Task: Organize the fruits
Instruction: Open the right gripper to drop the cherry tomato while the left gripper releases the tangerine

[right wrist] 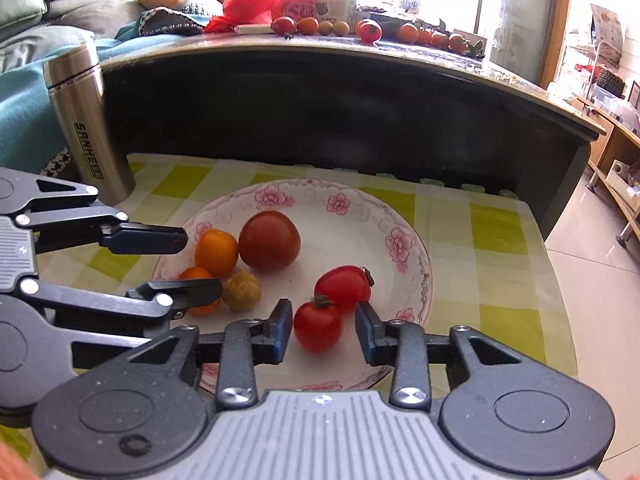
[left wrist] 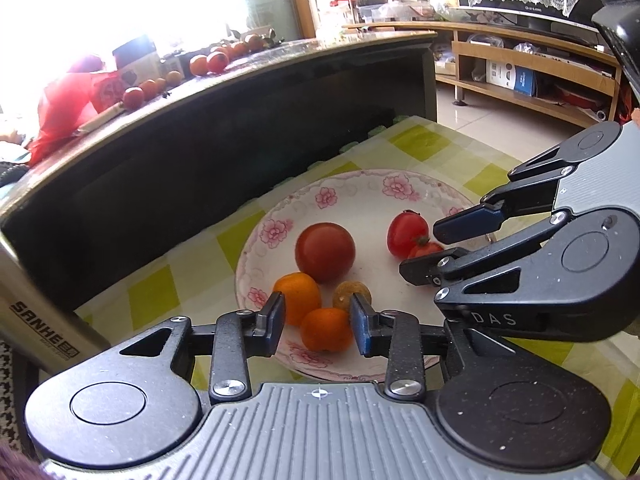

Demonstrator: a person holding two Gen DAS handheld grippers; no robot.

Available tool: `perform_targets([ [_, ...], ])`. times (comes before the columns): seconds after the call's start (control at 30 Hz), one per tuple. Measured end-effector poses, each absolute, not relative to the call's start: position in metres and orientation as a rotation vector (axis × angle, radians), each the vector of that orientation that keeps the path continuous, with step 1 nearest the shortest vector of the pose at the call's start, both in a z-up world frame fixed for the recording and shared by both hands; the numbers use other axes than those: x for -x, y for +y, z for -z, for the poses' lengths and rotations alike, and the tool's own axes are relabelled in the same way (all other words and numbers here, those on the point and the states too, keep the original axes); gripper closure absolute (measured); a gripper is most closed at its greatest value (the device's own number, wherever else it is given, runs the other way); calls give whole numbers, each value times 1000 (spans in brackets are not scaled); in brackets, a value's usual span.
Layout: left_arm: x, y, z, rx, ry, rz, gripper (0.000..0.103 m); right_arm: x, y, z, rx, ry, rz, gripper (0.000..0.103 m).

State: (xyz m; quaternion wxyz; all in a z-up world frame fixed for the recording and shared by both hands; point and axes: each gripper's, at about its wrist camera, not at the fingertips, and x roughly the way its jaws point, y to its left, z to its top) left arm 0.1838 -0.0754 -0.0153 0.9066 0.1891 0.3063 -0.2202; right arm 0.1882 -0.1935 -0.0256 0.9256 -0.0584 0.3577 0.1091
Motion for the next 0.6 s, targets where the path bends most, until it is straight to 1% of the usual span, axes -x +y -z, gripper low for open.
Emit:
perform_targets([
  [0.1,-179,-71,9,-381,622,456,54,-186,-194,22,115,723,-227,57],
  [0.3,-166,-66,-2,-371,606,457,52,-178,-191,13,115,692,-231,57],
  [0.6,-131,-46,-6,-373,635,476,47,-152,-184,3,104,681,-276,57],
])
